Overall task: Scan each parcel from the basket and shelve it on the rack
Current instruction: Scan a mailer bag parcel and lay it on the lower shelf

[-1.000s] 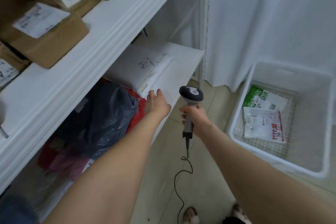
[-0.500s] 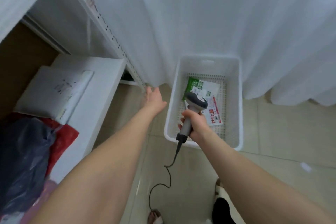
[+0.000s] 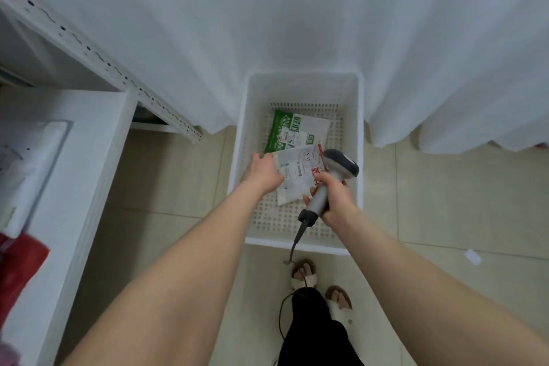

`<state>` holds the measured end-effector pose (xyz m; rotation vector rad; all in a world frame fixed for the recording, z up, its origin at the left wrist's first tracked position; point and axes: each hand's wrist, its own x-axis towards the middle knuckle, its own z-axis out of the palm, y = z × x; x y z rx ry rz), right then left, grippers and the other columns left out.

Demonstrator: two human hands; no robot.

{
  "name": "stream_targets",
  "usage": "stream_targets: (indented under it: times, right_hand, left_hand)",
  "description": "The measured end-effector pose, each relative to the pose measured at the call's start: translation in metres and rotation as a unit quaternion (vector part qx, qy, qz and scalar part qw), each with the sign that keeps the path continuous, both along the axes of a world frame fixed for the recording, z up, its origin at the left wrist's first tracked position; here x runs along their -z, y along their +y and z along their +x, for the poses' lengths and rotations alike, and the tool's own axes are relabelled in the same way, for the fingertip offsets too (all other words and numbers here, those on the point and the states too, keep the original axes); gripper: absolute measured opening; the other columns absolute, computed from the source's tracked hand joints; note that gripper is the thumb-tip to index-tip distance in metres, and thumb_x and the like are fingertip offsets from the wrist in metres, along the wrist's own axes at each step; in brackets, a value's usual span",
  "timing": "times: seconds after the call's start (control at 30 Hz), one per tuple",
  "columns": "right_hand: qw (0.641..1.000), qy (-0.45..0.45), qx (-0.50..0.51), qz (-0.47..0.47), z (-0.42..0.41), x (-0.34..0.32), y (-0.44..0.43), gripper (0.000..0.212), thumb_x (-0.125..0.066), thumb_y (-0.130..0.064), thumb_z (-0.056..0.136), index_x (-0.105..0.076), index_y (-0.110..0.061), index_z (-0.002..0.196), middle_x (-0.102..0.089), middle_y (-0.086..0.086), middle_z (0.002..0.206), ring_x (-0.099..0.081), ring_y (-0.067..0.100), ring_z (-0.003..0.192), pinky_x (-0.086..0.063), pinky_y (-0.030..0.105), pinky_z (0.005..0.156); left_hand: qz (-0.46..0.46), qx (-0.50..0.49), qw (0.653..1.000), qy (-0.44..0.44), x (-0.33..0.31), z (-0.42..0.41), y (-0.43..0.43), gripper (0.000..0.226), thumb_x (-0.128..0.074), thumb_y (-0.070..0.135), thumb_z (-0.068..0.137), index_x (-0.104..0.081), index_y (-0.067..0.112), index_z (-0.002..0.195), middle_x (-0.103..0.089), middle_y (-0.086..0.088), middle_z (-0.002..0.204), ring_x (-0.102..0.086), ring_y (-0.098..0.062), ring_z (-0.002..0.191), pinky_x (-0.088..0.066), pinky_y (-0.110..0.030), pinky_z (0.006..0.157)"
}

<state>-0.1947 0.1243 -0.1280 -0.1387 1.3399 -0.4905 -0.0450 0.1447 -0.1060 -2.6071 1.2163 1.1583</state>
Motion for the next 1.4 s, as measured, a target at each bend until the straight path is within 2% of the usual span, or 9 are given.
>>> stream_targets:
  times: [0.23,0.47,0.73,0.87,0.97,1.1,1.17,1.3,1.4]
  right_hand:
    - [0.999,0.038,-0.021,-0.008,0.025,0.082,-0.051,0.038,-0.067,-0.007,0.085,-0.057,-0.005,0.121,-0.054,0.011,0.083,-0.055,0.019,0.066,-0.055,0.034,0.056]
    - [0.995,0.073,-0.061,0.003,0.043,0.234,-0.083,0.022,-0.070,-0.012,0.086,-0.059,-0.009,0.105,-0.059,0.010,0.090,-0.059,0.020,0.073,-0.054,0.032,0.052]
    - [0.986,0.080,-0.143,-0.039,0.057,0.394,-0.101,0.037,-0.073,-0.019,0.084,-0.058,-0.015,0.118,-0.064,0.009,0.113,-0.062,0.027,0.102,-0.051,0.047,0.096]
    - [0.981,0.070,-0.176,-0.035,0.060,0.439,-0.099,0.044,-0.073,-0.021,0.083,-0.060,-0.009,0.123,-0.066,0.010,0.115,-0.063,0.026,0.104,-0.051,0.044,0.097]
    - [0.980,0.064,-0.185,-0.037,0.057,0.451,-0.097,0.040,-0.071,-0.018,0.084,-0.060,-0.010,0.123,-0.069,0.008,0.111,-0.065,0.023,0.097,-0.055,0.036,0.081]
    - [0.981,0.062,-0.182,-0.036,0.049,0.433,-0.100,0.038,-0.069,-0.014,0.085,-0.061,-0.011,0.122,-0.069,0.009,0.113,-0.066,0.024,0.098,-0.055,0.042,0.085]
    - [0.982,0.065,-0.173,-0.031,0.046,0.409,-0.101,0.036,-0.069,-0.011,0.085,-0.061,-0.013,0.120,-0.068,0.009,0.111,-0.066,0.027,0.100,-0.055,0.046,0.090]
    - [0.987,0.037,-0.156,-0.029,0.046,0.333,-0.105,0.023,-0.063,-0.004,0.086,-0.062,-0.016,0.106,-0.067,0.009,0.095,-0.062,0.021,0.076,-0.053,0.036,0.061]
    - [0.989,0.030,-0.135,-0.053,0.055,0.262,-0.110,0.017,-0.062,-0.005,0.088,-0.060,-0.016,0.100,-0.065,0.008,0.083,-0.061,0.018,0.069,-0.052,0.032,0.059]
  left_hand:
    - [0.009,-0.036,0.999,0.039,0.092,0.021,-0.042,0.058,-0.056,0.028,0.091,-0.036,0.012,0.143,-0.032,-0.015,0.143,-0.053,-0.033,0.114,-0.048,-0.035,0.092]
    - [0.016,-0.194,0.976,0.102,0.255,0.034,-0.056,0.049,-0.061,0.017,0.090,-0.047,0.005,0.136,-0.054,-0.016,0.134,-0.056,-0.030,0.114,-0.041,-0.026,0.077]
    - [0.012,-0.356,0.920,0.161,0.424,0.047,-0.054,0.053,-0.070,0.017,0.084,-0.049,0.004,0.130,-0.057,-0.015,0.128,-0.057,-0.026,0.101,-0.044,-0.028,0.077]
    - [0.004,-0.448,0.870,0.205,0.473,0.047,-0.052,0.057,-0.070,0.022,0.083,-0.046,0.007,0.132,-0.058,-0.011,0.123,-0.058,-0.026,0.105,-0.043,-0.033,0.076]
    - [-0.008,-0.474,0.853,0.216,0.483,0.046,-0.048,0.050,-0.072,0.018,0.081,-0.055,0.007,0.126,-0.064,-0.008,0.113,-0.061,-0.014,0.084,-0.050,-0.030,0.075]
    - [-0.053,-0.467,0.842,0.265,0.462,0.044,-0.045,0.049,-0.079,0.008,0.075,-0.061,0.006,0.120,-0.066,-0.012,0.118,-0.065,-0.024,0.100,-0.048,-0.041,0.098]
    - [-0.088,-0.462,0.844,0.259,0.437,0.042,-0.048,0.042,-0.080,0.007,0.074,-0.065,0.006,0.114,-0.068,-0.012,0.114,-0.066,-0.026,0.100,-0.051,-0.043,0.095]
    - [-0.114,-0.418,0.871,0.229,0.360,0.049,-0.063,0.031,-0.079,0.010,0.076,-0.064,0.014,0.102,-0.070,-0.010,0.107,-0.068,-0.025,0.090,-0.056,-0.041,0.085]
    - [-0.141,-0.384,0.892,0.191,0.287,0.059,-0.071,0.028,-0.075,0.010,0.080,-0.064,0.012,0.107,-0.069,-0.010,0.107,-0.067,-0.026,0.091,-0.056,-0.042,0.084]
